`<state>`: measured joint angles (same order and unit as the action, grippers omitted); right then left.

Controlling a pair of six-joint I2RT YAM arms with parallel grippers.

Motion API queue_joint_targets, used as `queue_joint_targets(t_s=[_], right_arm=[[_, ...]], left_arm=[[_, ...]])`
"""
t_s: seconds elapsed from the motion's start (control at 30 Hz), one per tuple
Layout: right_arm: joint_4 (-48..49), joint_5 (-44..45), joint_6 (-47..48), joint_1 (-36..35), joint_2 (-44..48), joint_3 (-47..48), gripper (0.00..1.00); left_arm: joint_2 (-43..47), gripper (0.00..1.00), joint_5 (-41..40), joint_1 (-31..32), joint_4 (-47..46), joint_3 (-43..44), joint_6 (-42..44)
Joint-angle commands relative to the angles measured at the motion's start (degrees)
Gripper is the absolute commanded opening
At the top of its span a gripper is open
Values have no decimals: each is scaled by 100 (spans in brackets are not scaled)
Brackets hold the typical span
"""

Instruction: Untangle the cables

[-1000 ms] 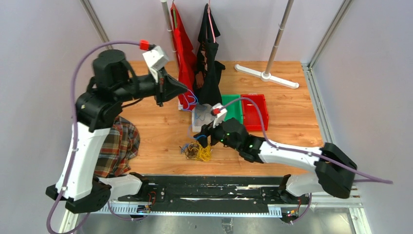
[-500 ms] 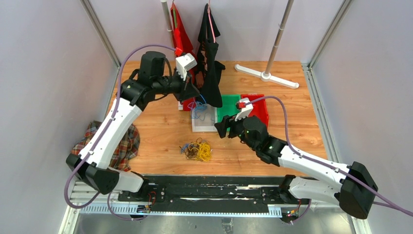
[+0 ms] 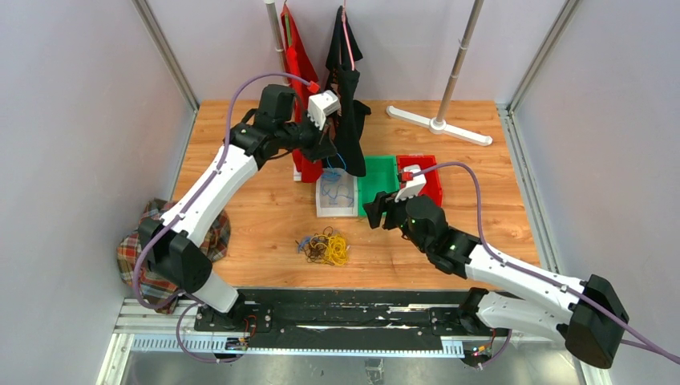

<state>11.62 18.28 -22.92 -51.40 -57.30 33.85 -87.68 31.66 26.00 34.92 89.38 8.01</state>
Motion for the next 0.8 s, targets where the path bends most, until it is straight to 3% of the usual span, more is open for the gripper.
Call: queue_joint_targets(t_s=[0.0, 0.33, 0.67, 0.77], right_arm=[[-81, 198, 3, 68, 203, -131, 66], [-70, 151, -42, 62, 223, -238, 64], [-135, 129, 29, 68, 240, -188, 64], [-143, 100, 31, 66, 173, -137, 64]], left_arm=[[-222, 1, -278, -16, -393, -63, 287], [-664, 1, -473, -11, -996, -296, 293], [-853, 1, -1184, 173, -1289, -1251, 1217], [-885, 21, -1170, 237, -1352, -1269, 1188]])
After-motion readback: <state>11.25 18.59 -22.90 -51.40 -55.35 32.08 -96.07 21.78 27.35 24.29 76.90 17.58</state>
